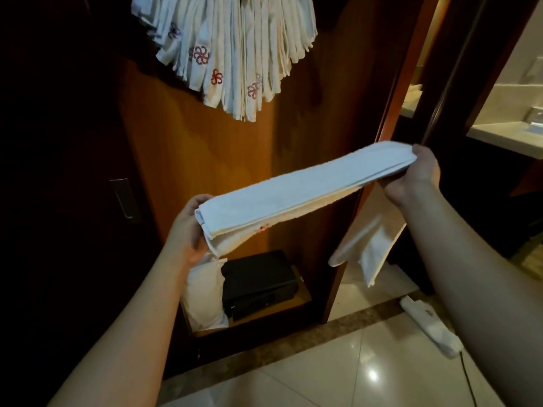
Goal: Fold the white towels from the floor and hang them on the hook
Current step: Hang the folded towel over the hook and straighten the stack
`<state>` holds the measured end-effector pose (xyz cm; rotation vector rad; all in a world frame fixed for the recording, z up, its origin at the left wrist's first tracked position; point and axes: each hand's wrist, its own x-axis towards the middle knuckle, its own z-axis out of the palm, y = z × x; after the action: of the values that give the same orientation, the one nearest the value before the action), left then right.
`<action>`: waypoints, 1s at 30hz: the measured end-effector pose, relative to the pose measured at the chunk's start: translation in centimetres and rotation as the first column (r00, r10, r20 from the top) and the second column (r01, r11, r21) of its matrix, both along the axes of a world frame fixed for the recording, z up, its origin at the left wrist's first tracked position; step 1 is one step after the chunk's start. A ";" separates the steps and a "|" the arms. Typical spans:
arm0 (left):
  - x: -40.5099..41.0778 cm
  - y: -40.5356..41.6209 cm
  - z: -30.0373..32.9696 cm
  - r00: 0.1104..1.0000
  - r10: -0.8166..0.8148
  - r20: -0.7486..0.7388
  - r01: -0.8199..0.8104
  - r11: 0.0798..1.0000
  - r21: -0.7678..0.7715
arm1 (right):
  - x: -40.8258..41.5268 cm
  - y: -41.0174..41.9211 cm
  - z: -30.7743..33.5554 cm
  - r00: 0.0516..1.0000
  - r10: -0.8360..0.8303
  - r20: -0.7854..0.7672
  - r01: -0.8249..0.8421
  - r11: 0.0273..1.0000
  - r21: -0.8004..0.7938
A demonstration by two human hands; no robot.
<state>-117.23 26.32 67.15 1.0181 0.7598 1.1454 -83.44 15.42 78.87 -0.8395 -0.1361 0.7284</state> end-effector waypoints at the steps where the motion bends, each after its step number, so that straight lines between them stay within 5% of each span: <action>1: -0.2 -0.1 -0.1 0.999 -0.041 0.029 0.041 0.999 0.010 | 0.1 0.2 -0.5 1.000 0.014 -0.012 -0.014 1.000 -0.013; 8: -0.9 -0.5 -1.6 0.891 -0.247 0.380 0.254 0.967 0.032 | 0.9 0.9 -3.4 0.994 0.063 -0.094 -0.071 0.994 -0.085; 13: -1.1 -0.2 -3.2 0.901 -0.146 0.409 0.227 0.961 -0.159 | 0.7 1.4 -4.6 0.978 0.082 -0.191 -0.099 0.991 -0.084; 16: -0.9 -0.1 -4.0 0.876 -0.245 0.415 0.360 0.905 -0.226 | 0.5 1.5 -4.8 0.969 0.113 -0.218 -0.115 0.993 0.005; 22: 0.2 -0.9 -7.7 0.937 -0.292 0.189 0.347 0.829 -0.439 | -0.3 1.8 -3.5 0.974 0.150 -0.171 -0.139 0.988 0.072; 26: 2.2 -2.5 -9.5 0.918 -0.323 0.233 0.397 0.709 -0.582 | -1.8 2.5 -2.2 0.982 0.146 -0.124 -0.141 0.989 0.047; 30: 3.2 -3.3 -10.6 0.907 -0.226 0.355 0.393 0.759 -0.519 | -2.4 2.7 -1.4 0.987 0.147 -0.067 -0.144 0.989 0.041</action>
<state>-113.98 23.05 56.56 0.4257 0.6268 0.6654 -85.84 18.16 77.46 -0.7747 -0.1485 0.8893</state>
